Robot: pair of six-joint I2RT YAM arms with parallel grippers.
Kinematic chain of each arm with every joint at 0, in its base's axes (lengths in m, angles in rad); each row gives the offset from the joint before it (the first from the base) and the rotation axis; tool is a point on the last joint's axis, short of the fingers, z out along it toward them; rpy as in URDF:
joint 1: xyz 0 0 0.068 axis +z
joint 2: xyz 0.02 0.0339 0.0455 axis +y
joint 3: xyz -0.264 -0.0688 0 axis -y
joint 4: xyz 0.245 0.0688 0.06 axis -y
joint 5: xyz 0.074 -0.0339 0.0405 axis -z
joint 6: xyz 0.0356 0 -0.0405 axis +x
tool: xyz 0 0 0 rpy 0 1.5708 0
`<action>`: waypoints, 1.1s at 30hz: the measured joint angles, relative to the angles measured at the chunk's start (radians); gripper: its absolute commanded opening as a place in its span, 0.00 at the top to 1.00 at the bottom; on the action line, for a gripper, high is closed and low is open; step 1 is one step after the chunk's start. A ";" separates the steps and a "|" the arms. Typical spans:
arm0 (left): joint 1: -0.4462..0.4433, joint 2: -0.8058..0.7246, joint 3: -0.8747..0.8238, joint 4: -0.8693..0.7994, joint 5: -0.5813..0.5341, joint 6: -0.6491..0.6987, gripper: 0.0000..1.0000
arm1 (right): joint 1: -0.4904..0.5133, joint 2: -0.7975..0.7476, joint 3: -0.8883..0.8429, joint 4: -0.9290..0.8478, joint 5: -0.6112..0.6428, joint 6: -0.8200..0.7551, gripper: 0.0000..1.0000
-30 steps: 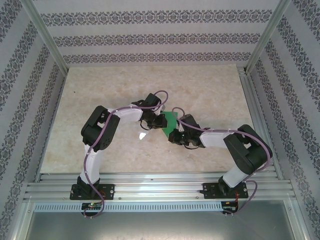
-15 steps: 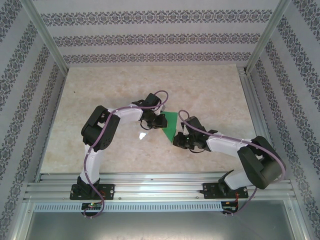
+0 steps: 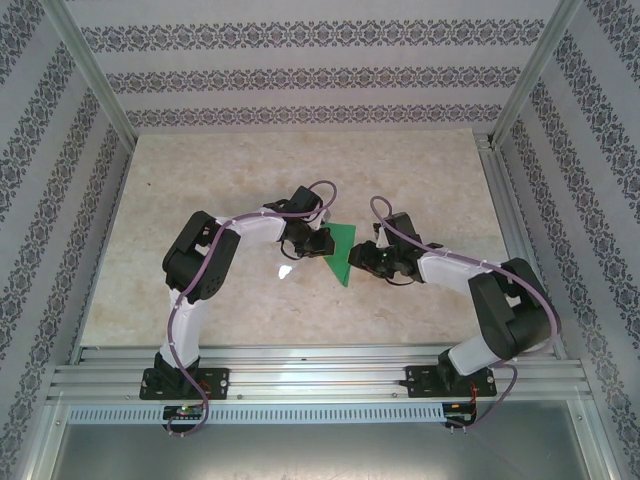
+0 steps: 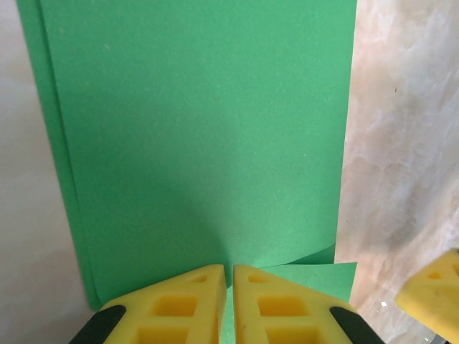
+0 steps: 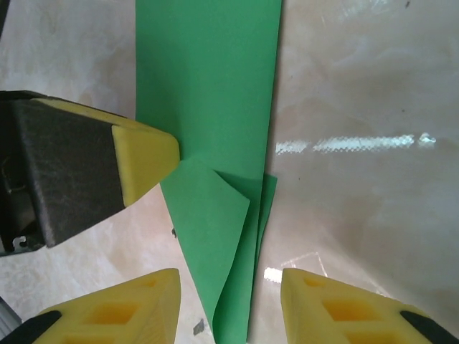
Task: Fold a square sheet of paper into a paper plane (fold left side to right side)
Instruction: Third fold the triangle at the center of the table.
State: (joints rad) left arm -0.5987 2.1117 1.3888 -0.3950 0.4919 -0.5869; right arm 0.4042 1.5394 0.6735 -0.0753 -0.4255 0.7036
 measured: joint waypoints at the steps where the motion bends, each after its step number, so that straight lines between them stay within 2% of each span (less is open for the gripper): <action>1: 0.000 0.000 0.000 0.000 0.000 0.000 0.86 | -0.004 0.023 0.006 0.010 -0.012 0.000 0.61; 6: 0.000 0.000 0.000 -0.001 0.000 0.000 0.86 | -0.007 0.104 0.018 0.071 -0.059 0.010 0.68; 17: 0.000 0.000 0.004 -0.007 -0.004 0.000 0.86 | -0.007 0.167 0.045 0.121 -0.100 0.028 0.75; 20: 0.000 0.000 0.004 -0.007 -0.004 0.000 0.86 | -0.007 0.175 0.050 0.123 -0.101 0.028 0.74; 24: 0.000 0.000 0.004 -0.007 -0.005 0.000 0.86 | -0.008 0.175 0.066 0.093 -0.095 0.015 0.66; 33: 0.000 0.000 0.004 -0.008 -0.005 0.001 0.86 | -0.008 0.126 0.091 0.007 -0.055 -0.044 0.66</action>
State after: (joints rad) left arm -0.5983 2.1117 1.3926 -0.4026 0.4870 -0.5858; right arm 0.3965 1.6650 0.7647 -0.0685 -0.4808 0.6594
